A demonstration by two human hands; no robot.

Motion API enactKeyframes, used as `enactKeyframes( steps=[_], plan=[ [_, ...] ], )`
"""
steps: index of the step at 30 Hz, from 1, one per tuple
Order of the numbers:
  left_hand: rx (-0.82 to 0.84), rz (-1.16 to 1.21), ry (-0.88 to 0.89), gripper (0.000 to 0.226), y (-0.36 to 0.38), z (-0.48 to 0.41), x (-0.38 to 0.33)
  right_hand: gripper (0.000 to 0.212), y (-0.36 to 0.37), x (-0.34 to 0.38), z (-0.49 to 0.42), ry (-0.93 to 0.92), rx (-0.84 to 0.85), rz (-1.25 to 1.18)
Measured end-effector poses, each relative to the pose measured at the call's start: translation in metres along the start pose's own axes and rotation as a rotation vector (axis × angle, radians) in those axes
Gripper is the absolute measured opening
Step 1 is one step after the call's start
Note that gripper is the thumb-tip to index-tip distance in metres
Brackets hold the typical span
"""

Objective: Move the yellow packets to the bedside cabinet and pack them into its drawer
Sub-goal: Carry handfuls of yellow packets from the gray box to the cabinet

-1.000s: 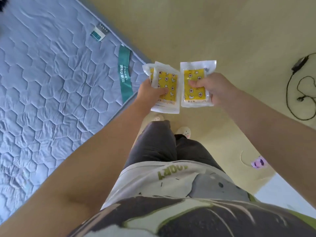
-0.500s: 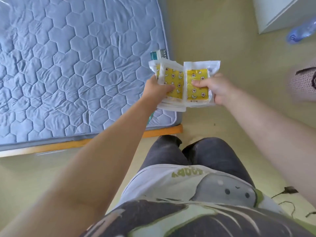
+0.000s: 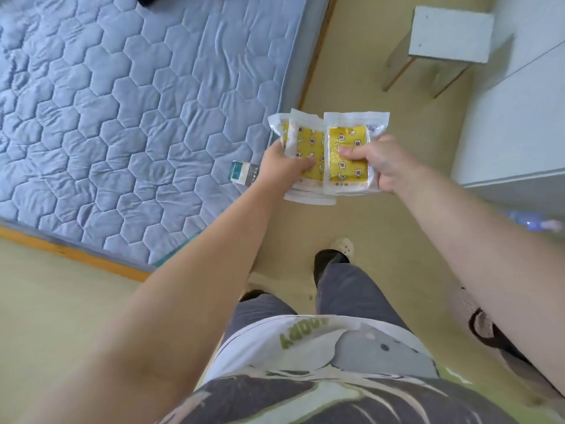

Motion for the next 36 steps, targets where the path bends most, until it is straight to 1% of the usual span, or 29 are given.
enactKeyframes(
  steps=[3, 4, 9, 13, 18, 22, 26, 31, 36],
  plan=[
    [-0.029, 0.009, 0.007, 0.034, 0.029, -0.016, -0.045, 0.02, -0.032, 0.042, -0.023, 0.008, 0.066, -0.034],
    [-0.035, 0.007, 0.008, 0.035, 0.035, -0.022, -0.058, 0.018, -0.039, 0.056, -0.03, 0.01, 0.081, -0.034],
    [-0.053, -0.079, 0.054, 0.027, 0.047, -0.066, -0.121, 0.014, -0.057, 0.121, -0.074, 0.019, 0.132, -0.038],
    [-0.068, -0.105, 0.089, 0.03, 0.051, -0.127, -0.184, 0.012, -0.062, 0.189, -0.124, 0.006, 0.128, -0.039],
    [-0.041, -0.181, 0.112, 0.035, 0.047, -0.238, -0.285, 0.013, -0.063, 0.303, -0.206, -0.027, 0.125, -0.033],
    [0.007, -0.233, 0.128, 0.033, 0.043, -0.322, -0.387, 0.013, -0.061, 0.409, -0.264, -0.043, 0.064, -0.04],
    [0.044, -0.248, 0.165, 0.032, 0.054, -0.392, -0.487, 0.012, -0.071, 0.508, -0.314, -0.059, 0.001, -0.058],
    [0.092, -0.229, 0.185, 0.035, 0.097, -0.484, -0.589, 0.013, -0.112, 0.618, -0.386, -0.111, -0.061, -0.058],
    [0.112, -0.165, 0.177, 0.032, 0.149, -0.585, -0.696, 0.013, -0.17, 0.725, -0.479, -0.151, -0.062, -0.082]
  ],
)
Point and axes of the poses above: each hand's wrist, its own z-axis away from the middle knuckle, its own y-axis out of the palm, x = y × z, the point moved 2 cm from there along -z, towards the middle knuckle, and after that the axes turned 6 degrees about -z, right-handed, at the moved point
